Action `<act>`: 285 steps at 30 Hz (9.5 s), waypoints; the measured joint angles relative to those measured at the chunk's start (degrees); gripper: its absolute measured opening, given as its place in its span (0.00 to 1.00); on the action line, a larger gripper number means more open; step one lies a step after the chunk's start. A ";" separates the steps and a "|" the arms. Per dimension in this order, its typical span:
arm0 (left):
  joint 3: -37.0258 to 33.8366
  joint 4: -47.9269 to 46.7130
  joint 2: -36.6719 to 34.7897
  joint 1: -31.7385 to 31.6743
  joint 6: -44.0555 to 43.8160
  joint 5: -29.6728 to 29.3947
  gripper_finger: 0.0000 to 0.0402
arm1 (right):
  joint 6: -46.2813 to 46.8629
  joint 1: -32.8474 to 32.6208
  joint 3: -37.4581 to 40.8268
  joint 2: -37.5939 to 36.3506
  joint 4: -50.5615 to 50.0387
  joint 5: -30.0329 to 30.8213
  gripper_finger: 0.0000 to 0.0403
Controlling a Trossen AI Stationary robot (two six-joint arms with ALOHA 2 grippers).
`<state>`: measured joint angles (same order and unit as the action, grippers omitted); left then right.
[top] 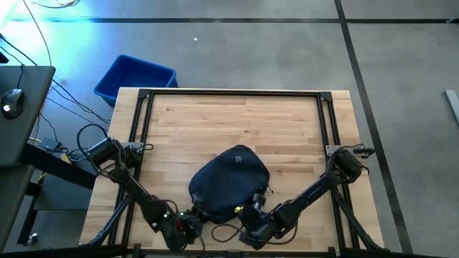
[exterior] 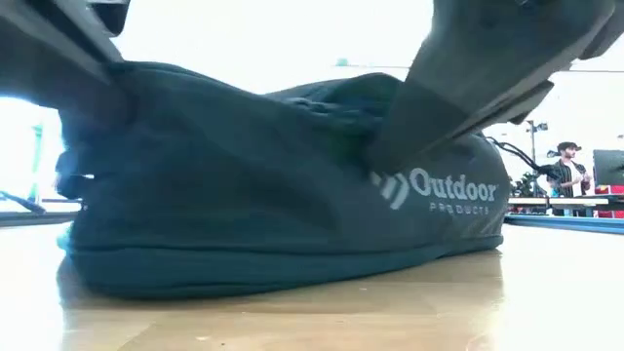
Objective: Unpack backpack
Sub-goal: Close the black backpack, then move the black backpack to the bottom right of the table, then return to Home Position
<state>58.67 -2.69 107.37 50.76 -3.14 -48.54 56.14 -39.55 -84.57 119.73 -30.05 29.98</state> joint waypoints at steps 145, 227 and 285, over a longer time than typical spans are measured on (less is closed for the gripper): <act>15.74 -3.02 5.35 -15.47 3.41 21.68 0.17 | 40.55 -33.10 7.63 -19.02 -47.60 -16.24 0.22; 15.21 11.36 13.91 -21.14 0.81 30.71 0.17 | 48.08 -22.05 0.63 -7.61 -29.59 -19.55 0.00; -58.03 7.07 -105.71 -52.05 -21.37 47.77 0.00 | -38.10 52.67 82.59 -104.97 39.32 -53.24 0.00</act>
<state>0.64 4.38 1.66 -1.29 -24.51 -0.77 18.04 13.12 -1.99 14.76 9.27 -23.27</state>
